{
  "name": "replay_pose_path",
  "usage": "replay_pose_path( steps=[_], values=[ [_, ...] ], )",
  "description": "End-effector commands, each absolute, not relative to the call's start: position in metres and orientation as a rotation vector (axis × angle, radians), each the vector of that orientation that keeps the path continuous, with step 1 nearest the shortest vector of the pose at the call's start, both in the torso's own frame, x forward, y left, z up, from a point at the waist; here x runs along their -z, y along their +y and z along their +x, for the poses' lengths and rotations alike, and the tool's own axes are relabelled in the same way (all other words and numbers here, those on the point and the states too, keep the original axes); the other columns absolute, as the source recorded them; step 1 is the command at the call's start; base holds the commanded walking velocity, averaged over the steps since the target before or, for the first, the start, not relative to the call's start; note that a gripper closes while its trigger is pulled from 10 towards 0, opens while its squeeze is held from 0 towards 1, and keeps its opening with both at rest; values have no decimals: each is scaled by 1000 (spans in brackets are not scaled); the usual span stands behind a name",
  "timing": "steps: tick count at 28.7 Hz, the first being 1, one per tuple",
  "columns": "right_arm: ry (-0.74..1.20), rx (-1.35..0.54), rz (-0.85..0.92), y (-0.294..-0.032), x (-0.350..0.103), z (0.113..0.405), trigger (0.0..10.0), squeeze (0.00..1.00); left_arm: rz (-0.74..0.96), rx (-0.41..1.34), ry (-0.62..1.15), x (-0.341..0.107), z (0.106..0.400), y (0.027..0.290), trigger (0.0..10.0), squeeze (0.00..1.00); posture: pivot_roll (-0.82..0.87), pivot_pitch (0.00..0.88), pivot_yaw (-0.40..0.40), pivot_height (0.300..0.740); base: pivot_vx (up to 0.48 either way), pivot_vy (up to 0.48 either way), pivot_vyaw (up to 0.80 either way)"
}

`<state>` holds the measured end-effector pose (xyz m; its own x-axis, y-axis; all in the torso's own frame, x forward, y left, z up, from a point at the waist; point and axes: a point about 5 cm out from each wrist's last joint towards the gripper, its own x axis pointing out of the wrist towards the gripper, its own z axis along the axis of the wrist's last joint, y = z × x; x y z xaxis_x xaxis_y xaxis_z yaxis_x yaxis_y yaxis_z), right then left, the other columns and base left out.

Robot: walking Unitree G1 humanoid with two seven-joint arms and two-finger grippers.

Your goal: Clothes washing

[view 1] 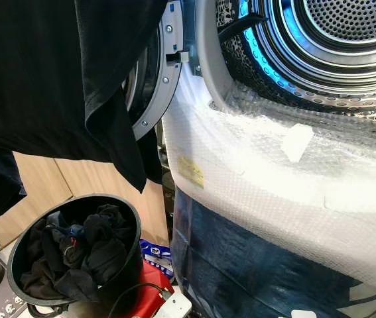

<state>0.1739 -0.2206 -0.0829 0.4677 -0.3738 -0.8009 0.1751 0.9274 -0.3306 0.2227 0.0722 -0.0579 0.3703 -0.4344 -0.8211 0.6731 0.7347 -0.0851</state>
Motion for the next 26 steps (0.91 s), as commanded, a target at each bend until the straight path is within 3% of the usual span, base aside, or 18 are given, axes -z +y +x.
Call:
replay_pose_path(
  steps=[1, 21, 23, 26],
  values=[
    [1066, 166, 79, -199, 95, 156, 10000, 0, 294, 355, 931, 79, 199, 143, 10000, 0, -14, 0, 2, 740, 0, 0, 0],
    [1066, 166, 79, -199, 95, 156, 10000, 0, 294, 355, 931, 79, 199, 143, 10000, 0, -14, 0, 2, 740, 0, 0, 0],
    [1055, 191, 61, -204, 93, 160, 10000, 0, 301, 402, 909, 76, 203, 133, 10000, 0, -11, 0, -42, 740, 0, 0, 0],
    [1040, 236, 45, -211, 90, 164, 10000, 0, 310, 466, 880, 72, 209, 120, 10000, 0, -11, 0, -42, 740, 0, 0, 0]
  ],
)
